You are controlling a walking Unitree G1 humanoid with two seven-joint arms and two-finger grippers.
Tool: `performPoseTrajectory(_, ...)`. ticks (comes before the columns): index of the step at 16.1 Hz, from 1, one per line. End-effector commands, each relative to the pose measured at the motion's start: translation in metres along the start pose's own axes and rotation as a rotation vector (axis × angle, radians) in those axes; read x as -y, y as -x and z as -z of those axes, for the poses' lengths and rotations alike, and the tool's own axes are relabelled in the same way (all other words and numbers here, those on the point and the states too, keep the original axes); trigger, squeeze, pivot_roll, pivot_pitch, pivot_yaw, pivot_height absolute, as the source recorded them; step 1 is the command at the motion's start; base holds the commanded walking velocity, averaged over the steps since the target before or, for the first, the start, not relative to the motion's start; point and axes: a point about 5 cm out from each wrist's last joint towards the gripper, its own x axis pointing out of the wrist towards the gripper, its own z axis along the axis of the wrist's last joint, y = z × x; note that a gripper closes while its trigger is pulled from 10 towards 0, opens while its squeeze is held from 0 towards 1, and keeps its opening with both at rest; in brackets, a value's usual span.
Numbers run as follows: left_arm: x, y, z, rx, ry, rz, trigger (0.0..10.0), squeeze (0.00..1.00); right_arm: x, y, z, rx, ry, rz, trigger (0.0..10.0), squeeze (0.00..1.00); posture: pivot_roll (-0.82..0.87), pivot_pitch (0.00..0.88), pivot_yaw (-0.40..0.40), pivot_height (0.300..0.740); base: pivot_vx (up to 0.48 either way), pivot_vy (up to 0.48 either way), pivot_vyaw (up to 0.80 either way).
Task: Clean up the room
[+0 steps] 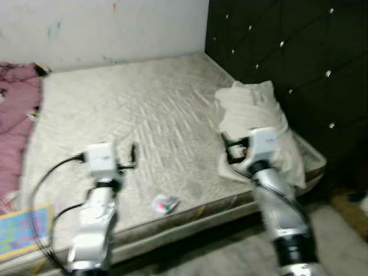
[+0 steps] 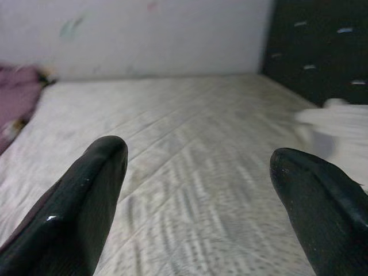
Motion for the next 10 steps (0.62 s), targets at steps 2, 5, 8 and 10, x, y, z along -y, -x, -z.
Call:
performPoseTrajectory(2,0.0006,-0.0005,0.0009,-0.013,0.002,-0.005,10.0,0.0,0.0049,0.0004,-0.0011,0.001,0.008,0.014,10.0,0.0,-0.01,0.0,-0.018,0.74,0.0,0.0,0.0)
performPoseTrajectory(5,0.0015,-0.0011,0.0015,-0.018,0.0,-0.003,10.0,0.0,0.0051,-0.0001,-0.0009,-0.001,0.021,0.01,10.0,0.0,-0.01,0.0,-0.016,0.74,0.0,0.0,0.68)
performPoseTrajectory(8,0.001,-0.0017,0.0016,-0.021,0.003,-0.011,10.0,0.0,0.0053,-0.0007,-0.0009,-0.002,0.017,0.013,10.0,0.0,-0.02,0.0,-0.014,0.74,0.0,0.0,0.8)
performPoseTrajectory(10,0.0012,-0.0023,0.0016,-0.023,0.004,-0.011,10.0,0.0,0.0055,-0.001,-0.0008,-0.003,0.016,0.013,10.0,0.0,-0.02,0.0,-0.014,0.74,0.0,0.0,0.8)
